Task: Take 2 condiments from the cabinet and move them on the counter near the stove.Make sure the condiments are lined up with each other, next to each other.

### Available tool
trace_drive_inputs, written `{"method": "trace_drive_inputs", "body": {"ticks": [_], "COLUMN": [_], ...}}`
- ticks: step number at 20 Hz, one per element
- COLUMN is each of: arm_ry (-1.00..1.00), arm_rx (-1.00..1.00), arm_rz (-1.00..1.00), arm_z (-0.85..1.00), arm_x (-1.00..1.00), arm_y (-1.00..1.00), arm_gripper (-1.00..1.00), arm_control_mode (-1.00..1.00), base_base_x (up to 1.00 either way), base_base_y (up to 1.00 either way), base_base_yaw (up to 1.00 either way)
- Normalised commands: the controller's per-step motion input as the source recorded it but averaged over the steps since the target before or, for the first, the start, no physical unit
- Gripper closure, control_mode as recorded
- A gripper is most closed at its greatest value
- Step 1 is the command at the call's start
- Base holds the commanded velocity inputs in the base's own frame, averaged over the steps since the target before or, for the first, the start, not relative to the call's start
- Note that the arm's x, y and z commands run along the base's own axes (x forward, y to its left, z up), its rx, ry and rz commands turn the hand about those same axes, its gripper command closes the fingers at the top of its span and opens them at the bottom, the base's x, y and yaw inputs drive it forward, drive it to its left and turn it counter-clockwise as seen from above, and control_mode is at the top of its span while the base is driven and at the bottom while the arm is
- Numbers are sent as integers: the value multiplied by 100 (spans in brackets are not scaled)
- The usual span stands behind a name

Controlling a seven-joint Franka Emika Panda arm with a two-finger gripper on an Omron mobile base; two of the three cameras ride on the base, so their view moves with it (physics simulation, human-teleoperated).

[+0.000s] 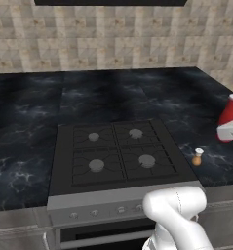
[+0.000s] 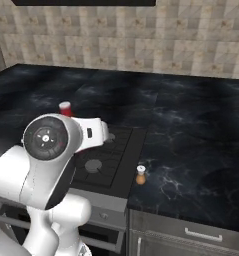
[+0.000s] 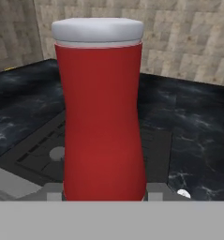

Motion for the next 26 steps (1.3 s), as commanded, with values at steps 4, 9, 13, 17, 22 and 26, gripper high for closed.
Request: {"method": "trace_drive_inputs", "body": {"ticks": [4, 9, 13, 17, 22, 26], "arm_ry": [0, 0, -2, 0, 0, -2], "arm_rx": [0, 3, 6, 6, 1, 0], "arm_rz": [4, 1, 0, 0, 1, 1], "arm_z": [-15, -24, -27, -32, -38, -41], "arm_x": [12, 15, 22, 15, 4, 1], "arm_y": [-27, -28, -32, -35, -21, -17], "arm_gripper": [100, 100, 100, 100, 100, 100], "arm_control_mode": [-100, -100, -100, -100, -100, -100], "base_base_x": [0, 0, 0, 0, 0, 0], "base_base_y": [0, 0, 0, 0, 0, 0], "base_base_yaw": [0, 0, 0, 0, 0, 0]}}
